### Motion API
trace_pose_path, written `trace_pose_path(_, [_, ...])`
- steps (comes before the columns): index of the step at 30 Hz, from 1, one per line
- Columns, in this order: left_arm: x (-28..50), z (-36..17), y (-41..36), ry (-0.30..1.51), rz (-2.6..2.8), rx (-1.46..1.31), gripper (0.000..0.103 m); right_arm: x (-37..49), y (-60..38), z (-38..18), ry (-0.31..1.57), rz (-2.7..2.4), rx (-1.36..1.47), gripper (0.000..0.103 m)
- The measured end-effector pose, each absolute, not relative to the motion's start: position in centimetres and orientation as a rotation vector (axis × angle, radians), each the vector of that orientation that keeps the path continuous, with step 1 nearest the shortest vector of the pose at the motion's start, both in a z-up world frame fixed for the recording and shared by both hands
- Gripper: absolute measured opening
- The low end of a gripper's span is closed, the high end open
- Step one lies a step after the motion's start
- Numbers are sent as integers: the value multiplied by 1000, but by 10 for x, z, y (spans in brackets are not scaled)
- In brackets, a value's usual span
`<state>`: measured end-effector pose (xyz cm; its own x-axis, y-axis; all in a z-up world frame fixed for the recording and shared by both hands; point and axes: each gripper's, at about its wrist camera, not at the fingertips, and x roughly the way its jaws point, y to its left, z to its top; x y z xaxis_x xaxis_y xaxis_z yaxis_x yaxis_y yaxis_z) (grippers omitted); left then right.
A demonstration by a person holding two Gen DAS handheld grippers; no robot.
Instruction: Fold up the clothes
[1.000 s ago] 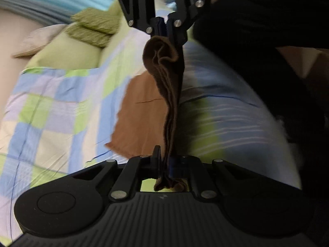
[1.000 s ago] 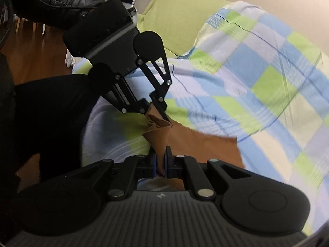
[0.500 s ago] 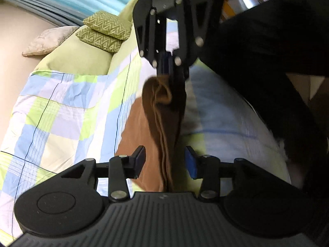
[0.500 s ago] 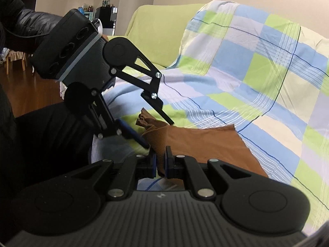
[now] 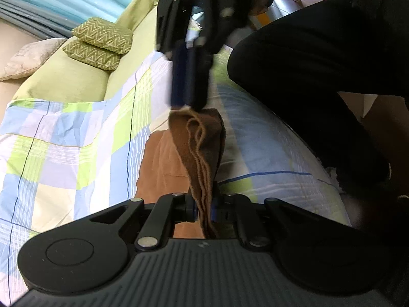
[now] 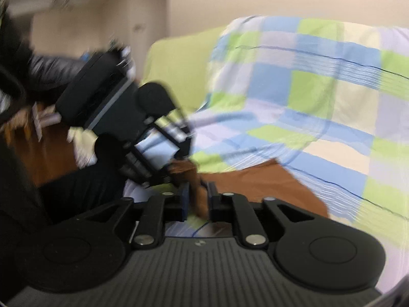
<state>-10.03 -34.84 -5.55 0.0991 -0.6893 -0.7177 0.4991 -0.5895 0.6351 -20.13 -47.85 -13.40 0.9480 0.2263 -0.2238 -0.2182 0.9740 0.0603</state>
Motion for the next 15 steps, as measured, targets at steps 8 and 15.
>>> trace_pose_path(8, [-101, -46, -351, -193, -1679, 1556, 9, -173, -553, -171, 181, 248, 656, 24])
trace_pose_path(15, [-106, -48, -356, -221, -1691, 1617, 9, -157, -565, -197, 148, 311, 890, 64])
